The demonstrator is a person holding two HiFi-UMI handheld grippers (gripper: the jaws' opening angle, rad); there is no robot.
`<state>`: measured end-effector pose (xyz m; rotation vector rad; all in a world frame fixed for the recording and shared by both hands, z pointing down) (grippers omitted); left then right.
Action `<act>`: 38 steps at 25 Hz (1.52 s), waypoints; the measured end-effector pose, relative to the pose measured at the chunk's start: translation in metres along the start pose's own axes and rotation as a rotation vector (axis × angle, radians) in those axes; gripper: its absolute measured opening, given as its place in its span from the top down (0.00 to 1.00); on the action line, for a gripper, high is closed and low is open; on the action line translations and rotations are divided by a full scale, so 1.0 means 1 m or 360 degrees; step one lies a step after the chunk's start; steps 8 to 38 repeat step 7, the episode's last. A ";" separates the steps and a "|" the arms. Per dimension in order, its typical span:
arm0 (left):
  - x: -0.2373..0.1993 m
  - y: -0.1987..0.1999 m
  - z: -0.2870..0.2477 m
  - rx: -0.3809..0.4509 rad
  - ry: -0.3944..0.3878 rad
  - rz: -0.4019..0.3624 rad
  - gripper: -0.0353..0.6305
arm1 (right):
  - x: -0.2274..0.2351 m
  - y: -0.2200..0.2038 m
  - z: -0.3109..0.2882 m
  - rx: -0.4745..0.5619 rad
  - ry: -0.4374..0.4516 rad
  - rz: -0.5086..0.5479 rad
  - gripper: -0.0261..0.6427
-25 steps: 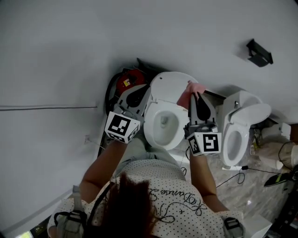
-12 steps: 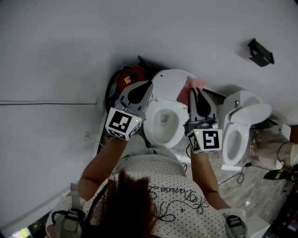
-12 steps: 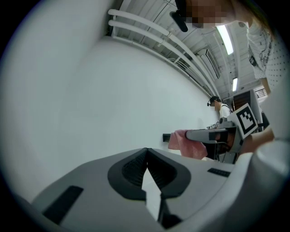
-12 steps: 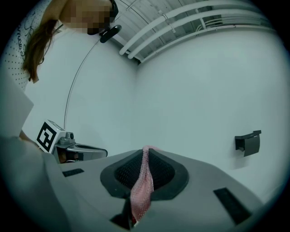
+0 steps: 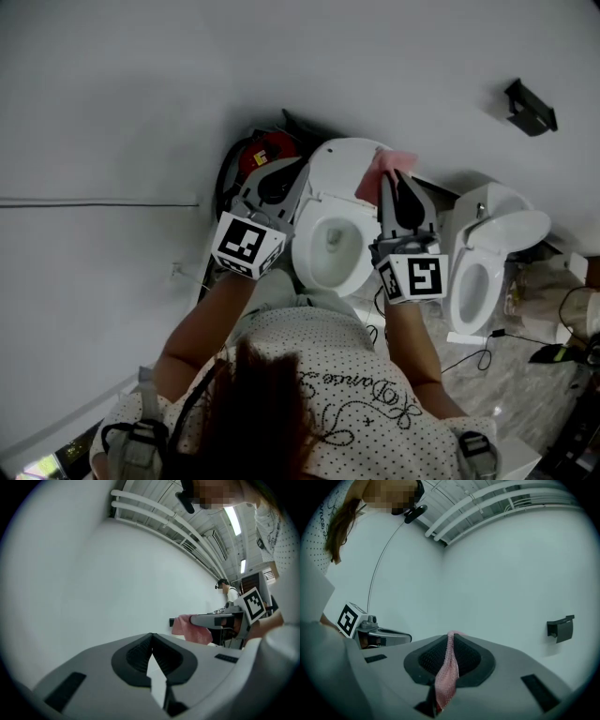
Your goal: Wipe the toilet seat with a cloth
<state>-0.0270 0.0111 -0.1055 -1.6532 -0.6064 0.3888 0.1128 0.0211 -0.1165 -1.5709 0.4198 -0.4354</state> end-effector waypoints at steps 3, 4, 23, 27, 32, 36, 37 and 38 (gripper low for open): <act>0.000 0.000 0.001 -0.0003 0.0003 0.0000 0.94 | 0.000 0.000 0.000 0.0001 0.0002 -0.0001 0.90; 0.000 -0.001 0.001 -0.0002 0.0004 0.0000 0.94 | -0.001 0.000 -0.001 0.0002 0.0002 -0.0001 0.90; -0.001 -0.001 0.002 0.0002 0.0007 0.0004 0.94 | -0.001 0.000 -0.001 0.0006 0.0004 0.0001 0.90; -0.001 -0.001 0.002 0.0002 0.0007 0.0004 0.94 | -0.001 0.000 -0.001 0.0006 0.0004 0.0001 0.90; -0.001 -0.001 0.002 0.0002 0.0007 0.0004 0.94 | -0.001 0.000 -0.001 0.0006 0.0004 0.0001 0.90; -0.001 -0.001 0.002 0.0002 0.0007 0.0004 0.94 | -0.001 0.000 -0.001 0.0006 0.0004 0.0001 0.90; -0.001 -0.001 0.002 0.0002 0.0007 0.0004 0.94 | -0.001 0.000 -0.001 0.0006 0.0004 0.0001 0.90; -0.001 -0.001 0.002 0.0002 0.0007 0.0004 0.94 | -0.001 0.000 -0.001 0.0006 0.0004 0.0001 0.90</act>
Point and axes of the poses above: the fingertips, and each gripper's own axes: z backward along the fingers, x to its right, y out of its top, the point moved 1 cm from there along z, backward along the fingers, and after that the axes turned 7 degrees about -x, right-handed, at the moved point
